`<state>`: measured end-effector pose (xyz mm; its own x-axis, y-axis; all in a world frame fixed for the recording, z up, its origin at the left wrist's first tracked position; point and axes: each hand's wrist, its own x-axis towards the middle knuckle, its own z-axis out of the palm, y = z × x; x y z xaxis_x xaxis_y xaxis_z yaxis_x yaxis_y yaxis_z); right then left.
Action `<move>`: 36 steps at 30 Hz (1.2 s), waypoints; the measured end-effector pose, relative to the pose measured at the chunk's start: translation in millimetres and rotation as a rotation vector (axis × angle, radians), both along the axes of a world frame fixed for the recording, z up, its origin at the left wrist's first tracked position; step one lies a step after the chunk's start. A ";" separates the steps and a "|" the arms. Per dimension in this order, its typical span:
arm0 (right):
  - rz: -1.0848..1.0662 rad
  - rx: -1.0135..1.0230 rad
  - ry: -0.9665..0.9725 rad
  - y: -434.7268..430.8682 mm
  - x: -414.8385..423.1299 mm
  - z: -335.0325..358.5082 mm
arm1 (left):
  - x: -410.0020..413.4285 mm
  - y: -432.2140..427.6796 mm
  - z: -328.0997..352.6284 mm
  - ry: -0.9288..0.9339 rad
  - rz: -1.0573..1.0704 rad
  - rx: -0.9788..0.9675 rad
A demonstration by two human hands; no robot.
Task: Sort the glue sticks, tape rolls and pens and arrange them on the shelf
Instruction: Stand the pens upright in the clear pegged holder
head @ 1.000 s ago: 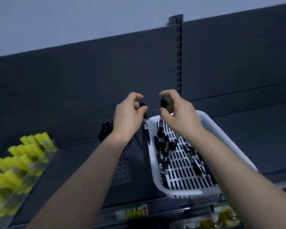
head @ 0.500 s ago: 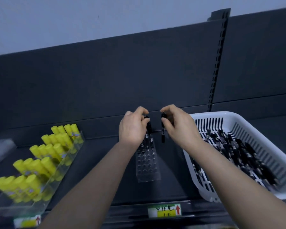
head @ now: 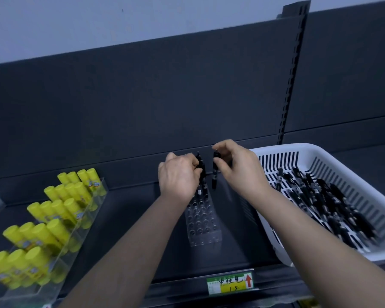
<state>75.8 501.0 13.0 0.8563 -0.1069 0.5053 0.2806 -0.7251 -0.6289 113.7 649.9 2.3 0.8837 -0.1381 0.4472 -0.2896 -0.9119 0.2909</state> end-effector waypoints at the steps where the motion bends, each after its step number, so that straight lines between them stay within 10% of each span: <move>1: 0.003 0.005 -0.003 1.1 1.0 -0.2 | 0.0 1.2 -0.6 0.006 0.004 0.001; 29: 0.041 -0.192 0.253 11.9 23.9 -28.6 | -11.3 8.1 15.5 -0.048 -0.093 -0.266; 36: -0.192 -0.506 0.285 -76.4 -14.6 -9.9 | -16.4 -57.3 16.1 0.073 -0.272 -0.173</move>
